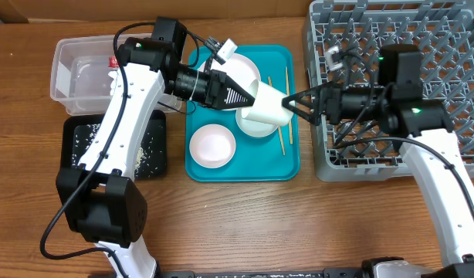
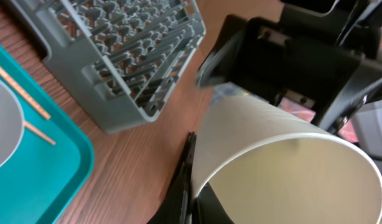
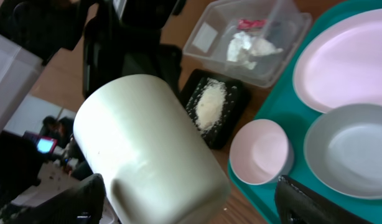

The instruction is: Sort waste into correct bins and load items into the dishwasher

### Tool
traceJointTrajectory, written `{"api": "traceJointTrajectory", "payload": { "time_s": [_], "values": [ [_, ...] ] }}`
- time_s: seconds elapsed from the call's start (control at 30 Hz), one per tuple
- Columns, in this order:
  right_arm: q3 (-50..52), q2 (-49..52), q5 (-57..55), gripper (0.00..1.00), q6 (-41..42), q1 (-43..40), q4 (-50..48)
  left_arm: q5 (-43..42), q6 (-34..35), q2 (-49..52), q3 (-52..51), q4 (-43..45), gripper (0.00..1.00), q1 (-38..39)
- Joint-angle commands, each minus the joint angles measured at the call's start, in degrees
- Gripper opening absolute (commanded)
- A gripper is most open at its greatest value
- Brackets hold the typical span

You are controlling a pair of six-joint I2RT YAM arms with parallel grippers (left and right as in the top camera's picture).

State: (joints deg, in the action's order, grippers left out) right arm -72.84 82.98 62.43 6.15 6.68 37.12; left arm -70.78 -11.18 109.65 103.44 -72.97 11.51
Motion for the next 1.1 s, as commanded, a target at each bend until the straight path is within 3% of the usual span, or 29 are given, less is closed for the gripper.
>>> {"api": "traceJointTrajectory", "payload": {
  "time_s": [0.0,0.2,0.63,0.73,0.8,1.07],
  "values": [
    [0.09,0.66,3.23,0.87,-0.13,1.53,-1.29,-4.74,-1.7,-0.24,0.15,0.39,0.04,-0.87],
    [0.09,0.85,3.3,0.84,-0.09,3.39,-5.05,-7.89,-1.73,-0.24,0.15,1.09,0.04,-1.81],
    [0.09,0.85,3.28,0.62,0.11,6.84,-10.84,-10.4,-1.7,-0.24,0.15,1.46,0.04,-1.77],
    [0.09,0.85,3.26,0.65,0.11,7.61,-11.63,-11.96,-1.73,-0.24,0.15,1.66,0.04,-1.75],
    [0.09,0.85,3.23,0.76,0.09,8.09,-12.52,-13.44,-1.75,-0.24,0.15,1.73,0.04,-1.73],
    [0.09,0.85,3.23,0.75,0.11,8.33,-15.21,-15.74,-1.73,-0.24,0.15,1.66,0.04,-1.75]
  ]
}}
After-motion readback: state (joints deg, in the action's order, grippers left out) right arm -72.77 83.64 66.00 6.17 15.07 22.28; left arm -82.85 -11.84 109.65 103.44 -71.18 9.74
